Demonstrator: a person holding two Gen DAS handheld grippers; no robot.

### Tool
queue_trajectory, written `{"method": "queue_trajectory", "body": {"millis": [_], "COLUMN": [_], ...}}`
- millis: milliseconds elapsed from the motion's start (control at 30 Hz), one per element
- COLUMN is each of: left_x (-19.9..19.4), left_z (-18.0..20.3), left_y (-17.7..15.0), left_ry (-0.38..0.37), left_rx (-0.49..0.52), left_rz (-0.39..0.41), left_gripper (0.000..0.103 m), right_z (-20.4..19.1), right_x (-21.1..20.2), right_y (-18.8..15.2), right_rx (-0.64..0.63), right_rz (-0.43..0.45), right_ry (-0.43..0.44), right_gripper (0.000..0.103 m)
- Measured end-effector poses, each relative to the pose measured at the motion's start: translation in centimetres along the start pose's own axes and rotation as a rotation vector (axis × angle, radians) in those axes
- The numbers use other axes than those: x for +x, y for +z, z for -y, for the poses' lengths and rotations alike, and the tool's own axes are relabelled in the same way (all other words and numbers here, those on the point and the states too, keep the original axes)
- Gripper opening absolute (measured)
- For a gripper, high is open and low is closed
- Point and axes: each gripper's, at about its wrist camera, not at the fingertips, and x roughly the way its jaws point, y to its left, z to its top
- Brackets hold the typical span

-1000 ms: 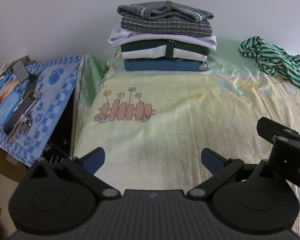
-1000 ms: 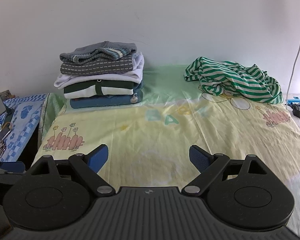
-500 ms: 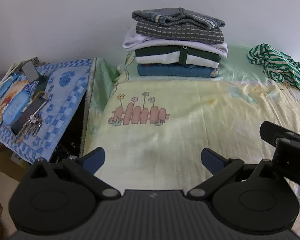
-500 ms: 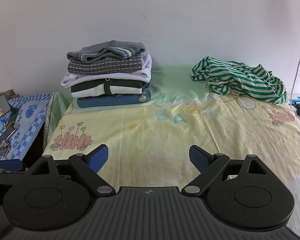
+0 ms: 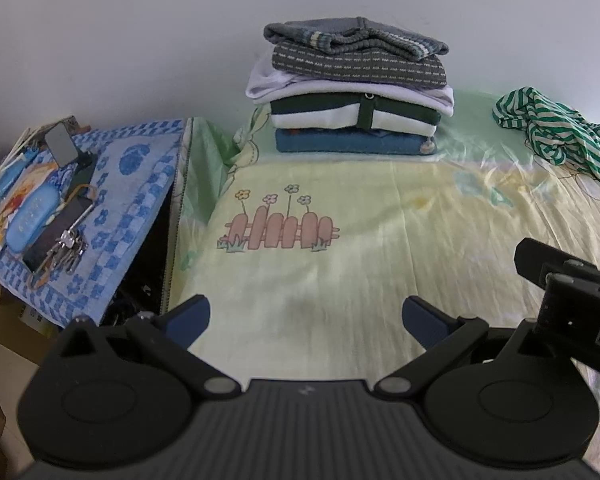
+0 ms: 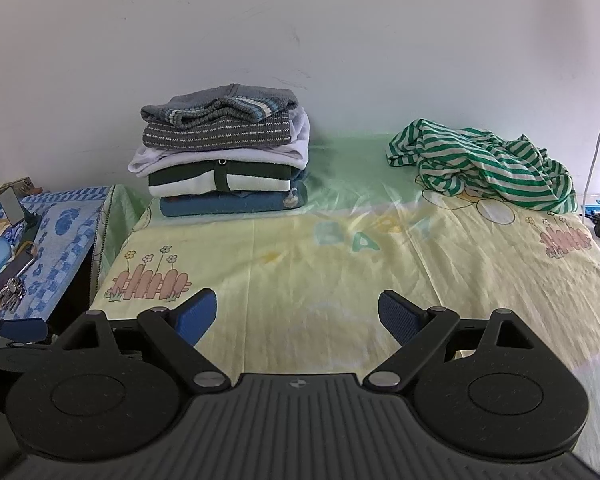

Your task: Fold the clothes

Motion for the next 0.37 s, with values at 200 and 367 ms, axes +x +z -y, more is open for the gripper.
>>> {"method": "queue_trajectory", "body": {"millis": [200, 367], "left_x": [0.09, 0.08], "left_z": [-0.23, -0.22], "left_y": [0.07, 0.09], "left_ry": [-0.003, 0.002], "left_rx": [-0.007, -0.002], "left_rz": [-0.010, -0.008], "left_gripper": [0.102, 0.102], "right_z": [-0.15, -0.26], "right_x": [-0.16, -0.21], "right_y": [0.04, 0.06], "right_rx": [-0.008, -0.014], "right_rz": [0.005, 0.008], "right_ry": [0.001, -0.002], "right_gripper": [0.090, 0.090]}}
